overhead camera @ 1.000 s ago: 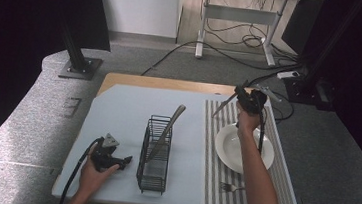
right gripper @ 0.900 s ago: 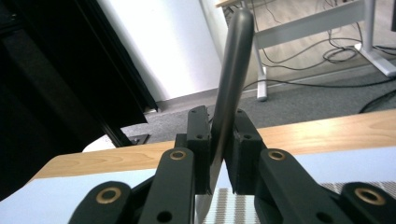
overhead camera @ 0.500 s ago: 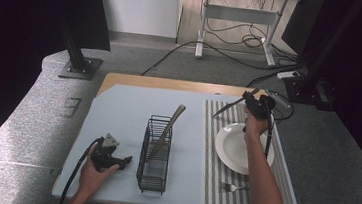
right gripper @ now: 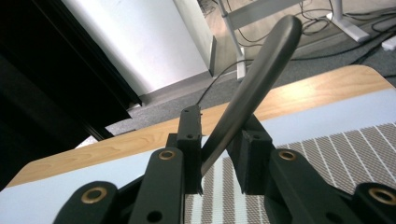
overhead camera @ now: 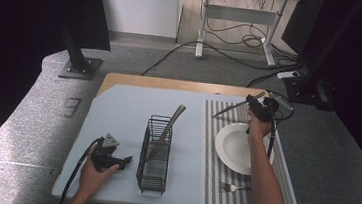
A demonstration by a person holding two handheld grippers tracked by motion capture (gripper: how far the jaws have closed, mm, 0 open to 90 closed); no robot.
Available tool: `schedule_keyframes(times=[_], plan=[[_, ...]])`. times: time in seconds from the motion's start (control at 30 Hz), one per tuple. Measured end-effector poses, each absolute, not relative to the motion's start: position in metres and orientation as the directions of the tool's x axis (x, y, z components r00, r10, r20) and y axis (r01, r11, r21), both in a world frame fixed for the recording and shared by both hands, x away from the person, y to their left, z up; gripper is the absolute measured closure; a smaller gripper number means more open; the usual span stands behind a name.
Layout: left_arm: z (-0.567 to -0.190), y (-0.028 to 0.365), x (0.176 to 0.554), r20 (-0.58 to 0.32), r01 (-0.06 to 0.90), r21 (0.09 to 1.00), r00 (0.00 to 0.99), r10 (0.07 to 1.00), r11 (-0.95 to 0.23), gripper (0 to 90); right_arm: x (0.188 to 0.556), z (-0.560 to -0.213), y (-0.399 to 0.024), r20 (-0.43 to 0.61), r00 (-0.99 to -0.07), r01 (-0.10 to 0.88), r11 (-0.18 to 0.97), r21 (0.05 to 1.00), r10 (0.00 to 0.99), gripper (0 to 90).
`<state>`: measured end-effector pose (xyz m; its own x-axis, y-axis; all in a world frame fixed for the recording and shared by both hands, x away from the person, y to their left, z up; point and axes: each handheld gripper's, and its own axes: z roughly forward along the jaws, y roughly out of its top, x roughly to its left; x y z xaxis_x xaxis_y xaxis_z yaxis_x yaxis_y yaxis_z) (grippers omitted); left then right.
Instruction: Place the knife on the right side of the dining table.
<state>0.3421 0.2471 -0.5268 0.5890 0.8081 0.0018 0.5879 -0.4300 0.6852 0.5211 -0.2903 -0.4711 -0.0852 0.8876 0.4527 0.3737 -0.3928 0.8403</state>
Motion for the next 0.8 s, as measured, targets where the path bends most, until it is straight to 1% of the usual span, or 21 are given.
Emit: schedule_keyframes(times=[0.23,0.37,0.47,0.8], plan=[[-0.527,0.247,0.342,0.003,0.587,0.685,0.59,0.808,-0.431,13.0,0.521,-0.479,-0.298,0.479,-0.058,0.393,-0.421,0.817,0.876,73.2],[-0.527,0.247,0.342,0.003,0.588,0.685,0.589,0.808,-0.431,13.0,0.52,-0.486,-0.304,0.522,-0.024,0.41,-0.468,0.783,0.853,72.7],[-0.527,0.247,0.342,0.002,0.588,0.685,0.589,0.808,-0.43,13.0,0.52,-0.488,-0.306,0.534,-0.016,0.414,-0.48,0.773,0.845,72.5],[-0.527,0.247,0.342,0.002,0.588,0.685,0.589,0.808,-0.43,13.0,0.519,-0.495,-0.312,0.548,0.009,0.437,-0.496,0.75,0.836,70.7]])
